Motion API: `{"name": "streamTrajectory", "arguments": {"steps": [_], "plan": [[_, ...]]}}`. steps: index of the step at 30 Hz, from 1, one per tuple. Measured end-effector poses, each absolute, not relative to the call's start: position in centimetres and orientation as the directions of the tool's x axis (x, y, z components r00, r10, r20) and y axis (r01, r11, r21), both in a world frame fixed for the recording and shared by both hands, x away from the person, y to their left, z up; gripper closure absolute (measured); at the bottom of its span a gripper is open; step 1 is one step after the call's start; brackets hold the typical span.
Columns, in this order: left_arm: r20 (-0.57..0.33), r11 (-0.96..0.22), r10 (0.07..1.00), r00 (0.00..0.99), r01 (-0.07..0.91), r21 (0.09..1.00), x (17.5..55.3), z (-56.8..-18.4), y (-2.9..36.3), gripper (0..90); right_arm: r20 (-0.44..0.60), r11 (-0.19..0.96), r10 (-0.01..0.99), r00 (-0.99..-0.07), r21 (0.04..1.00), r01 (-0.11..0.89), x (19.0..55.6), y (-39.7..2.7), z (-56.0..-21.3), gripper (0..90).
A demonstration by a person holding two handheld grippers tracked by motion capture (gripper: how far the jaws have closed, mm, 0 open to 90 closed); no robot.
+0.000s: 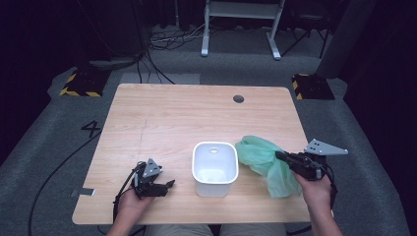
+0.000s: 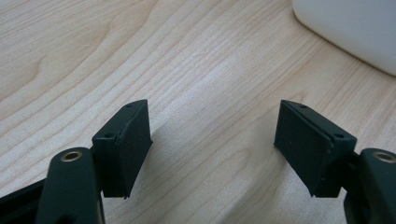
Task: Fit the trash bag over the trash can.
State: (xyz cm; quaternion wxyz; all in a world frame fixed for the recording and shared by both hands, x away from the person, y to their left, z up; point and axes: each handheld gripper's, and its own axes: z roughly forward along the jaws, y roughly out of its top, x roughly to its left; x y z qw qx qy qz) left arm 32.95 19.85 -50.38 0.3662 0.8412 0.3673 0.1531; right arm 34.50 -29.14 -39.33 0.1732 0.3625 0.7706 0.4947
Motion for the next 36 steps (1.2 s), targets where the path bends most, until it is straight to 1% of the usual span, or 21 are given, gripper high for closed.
{"name": "streamTrajectory", "arguments": {"steps": [4,12,18,25,36], "plan": [[-0.011,-0.462,0.730,0.683,0.506,0.729,33.0,-50.4,19.8,26.9,0.096,0.225,0.723,-0.684,0.904,0.364,34.2,-29.2,-38.5,89.6],[-0.011,-0.463,0.730,0.684,0.506,0.728,32.9,-50.4,19.9,26.9,0.071,0.209,0.722,-0.688,0.926,0.314,33.7,-29.2,-37.0,89.5],[-0.011,-0.462,0.730,0.683,0.506,0.729,32.9,-50.4,19.8,27.0,0.045,0.217,0.721,-0.691,0.933,0.287,33.5,-28.9,-35.7,89.5],[-0.011,-0.462,0.730,0.683,0.506,0.729,32.9,-50.4,19.8,26.9,0.041,0.208,0.710,-0.703,0.941,0.265,33.0,-28.6,-34.0,89.5],[-0.008,-0.466,0.727,0.687,0.501,0.729,32.9,-50.4,19.9,27.0,0.004,0.228,0.693,-0.721,0.948,0.224,31.6,-28.1,-31.1,89.5]]}}
